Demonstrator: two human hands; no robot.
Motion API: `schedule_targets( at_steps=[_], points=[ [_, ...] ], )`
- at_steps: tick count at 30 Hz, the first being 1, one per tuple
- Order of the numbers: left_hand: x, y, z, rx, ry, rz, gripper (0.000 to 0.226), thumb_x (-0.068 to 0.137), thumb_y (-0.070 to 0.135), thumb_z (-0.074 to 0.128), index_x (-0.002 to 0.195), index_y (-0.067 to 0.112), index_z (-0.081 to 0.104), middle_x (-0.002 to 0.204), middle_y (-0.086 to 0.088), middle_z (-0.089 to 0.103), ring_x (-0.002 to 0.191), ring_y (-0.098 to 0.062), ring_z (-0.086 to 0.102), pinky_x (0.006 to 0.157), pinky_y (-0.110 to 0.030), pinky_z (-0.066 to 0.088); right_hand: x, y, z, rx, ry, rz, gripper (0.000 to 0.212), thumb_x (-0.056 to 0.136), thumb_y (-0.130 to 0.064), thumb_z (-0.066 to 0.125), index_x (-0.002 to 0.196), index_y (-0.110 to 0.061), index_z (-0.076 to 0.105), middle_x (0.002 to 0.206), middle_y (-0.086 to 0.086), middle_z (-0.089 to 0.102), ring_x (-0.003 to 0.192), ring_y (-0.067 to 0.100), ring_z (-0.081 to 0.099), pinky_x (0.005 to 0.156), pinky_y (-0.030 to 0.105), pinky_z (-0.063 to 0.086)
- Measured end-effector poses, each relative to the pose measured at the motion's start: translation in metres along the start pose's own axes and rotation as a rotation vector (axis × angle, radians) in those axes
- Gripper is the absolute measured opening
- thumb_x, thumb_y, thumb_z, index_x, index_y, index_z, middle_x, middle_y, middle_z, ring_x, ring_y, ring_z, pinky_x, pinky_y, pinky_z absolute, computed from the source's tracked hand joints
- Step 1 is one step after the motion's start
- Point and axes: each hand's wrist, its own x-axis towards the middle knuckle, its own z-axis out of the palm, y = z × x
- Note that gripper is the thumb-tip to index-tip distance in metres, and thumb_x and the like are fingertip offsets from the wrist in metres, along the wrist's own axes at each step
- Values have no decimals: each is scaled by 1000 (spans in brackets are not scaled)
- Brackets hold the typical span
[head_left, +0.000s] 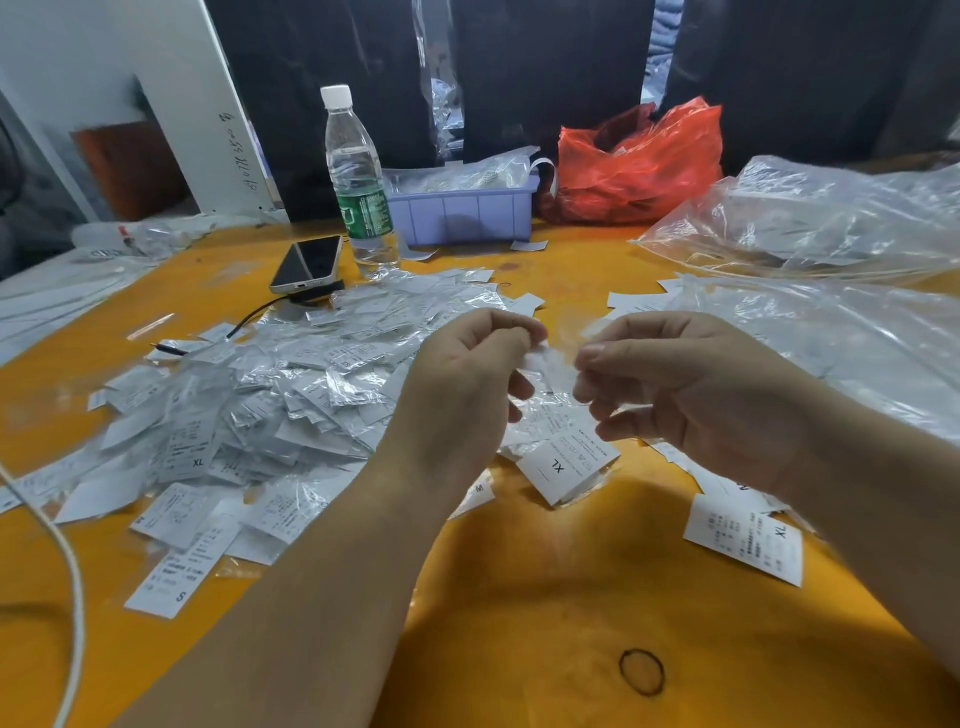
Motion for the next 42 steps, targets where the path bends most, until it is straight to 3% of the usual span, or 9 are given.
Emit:
schedule_targets(
  at_steps=[6,14,22,35,42],
  points=[
    [2,0,-3,-140,112,29,26,92,3,59,107,23,61,78,6,69,63,-5,64,61,-21,55,-1,0,1,32,-1,-10,18,65,-25,72,72,-10,65,70,9,68,61,17,62,55,28,54],
    [4,-2,-2,-161,80,14,42,89,6,66,119,29,49,90,-5,71,65,-8,66,62,-21,54,-2,1,3,-6,-11,-23,21,64,-29,72,70,-11,65,75,8,68,66,18,62,58,28,53],
    [4,-1,-3,-219,79,46,48,87,6,67,122,30,43,75,7,73,63,-8,65,63,-22,54,-3,1,1,-81,79,-74,19,66,-29,70,69,-10,66,70,5,67,66,18,61,61,29,54],
    [2,-2,-1,-233,59,47,52,86,5,69,122,30,42,78,4,73,66,-11,67,63,-22,54,-5,3,5,-163,115,-145,24,69,-31,69,74,-8,71,67,1,69,64,14,62,61,26,57],
    [3,-3,-1,-214,35,57,39,87,5,68,107,31,47,73,9,72,63,-8,66,66,-26,58,-5,4,6,-194,107,-154,28,69,-28,71,82,-4,72,67,-2,69,63,13,62,60,24,57]
  ],
)
